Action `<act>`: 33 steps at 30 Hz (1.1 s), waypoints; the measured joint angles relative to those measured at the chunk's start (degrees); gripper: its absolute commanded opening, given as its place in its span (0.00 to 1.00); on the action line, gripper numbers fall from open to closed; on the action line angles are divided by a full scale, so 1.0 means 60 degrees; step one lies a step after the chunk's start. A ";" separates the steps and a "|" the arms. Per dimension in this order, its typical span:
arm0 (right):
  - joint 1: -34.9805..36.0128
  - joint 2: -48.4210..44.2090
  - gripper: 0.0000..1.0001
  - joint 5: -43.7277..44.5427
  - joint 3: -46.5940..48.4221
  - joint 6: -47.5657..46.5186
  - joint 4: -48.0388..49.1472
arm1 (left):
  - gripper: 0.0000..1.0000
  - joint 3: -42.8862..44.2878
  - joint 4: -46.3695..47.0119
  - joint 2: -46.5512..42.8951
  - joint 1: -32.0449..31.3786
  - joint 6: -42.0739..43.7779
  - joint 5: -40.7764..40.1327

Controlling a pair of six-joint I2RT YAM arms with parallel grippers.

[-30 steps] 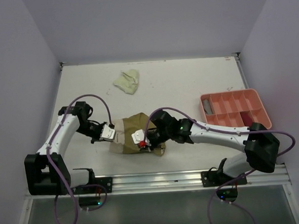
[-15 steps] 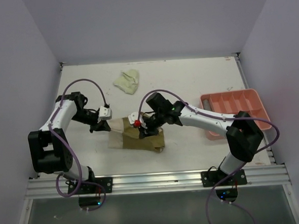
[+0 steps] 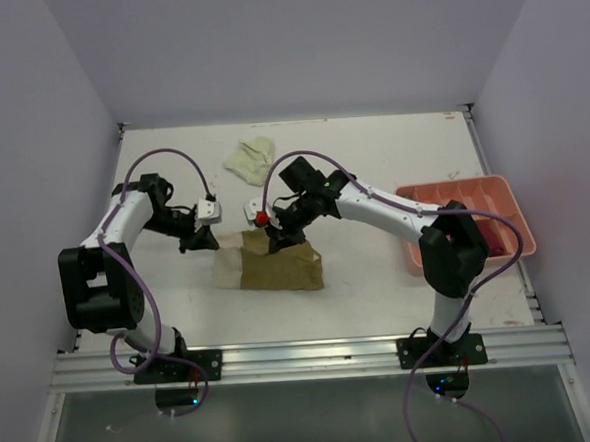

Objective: Roll the underwear
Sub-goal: Fold the underwear

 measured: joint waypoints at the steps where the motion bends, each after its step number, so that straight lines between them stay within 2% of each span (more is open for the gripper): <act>1: -0.0015 0.0135 0.00 -0.0044 0.0175 -0.0091 -0.0135 | 0.00 0.0080 0.0051 0.0066 0.0000 -0.0080 0.0000; 20: -0.1005 0.2779 0.00 -0.0299 0.3359 -0.1370 -0.2441 | 0.00 0.0984 0.1005 0.1337 0.0004 -0.1271 0.0000; 33: -0.1198 0.4040 0.00 -0.0299 0.4357 -0.1949 -0.3191 | 0.00 0.1417 0.1472 0.2080 0.0004 -0.1898 -0.0015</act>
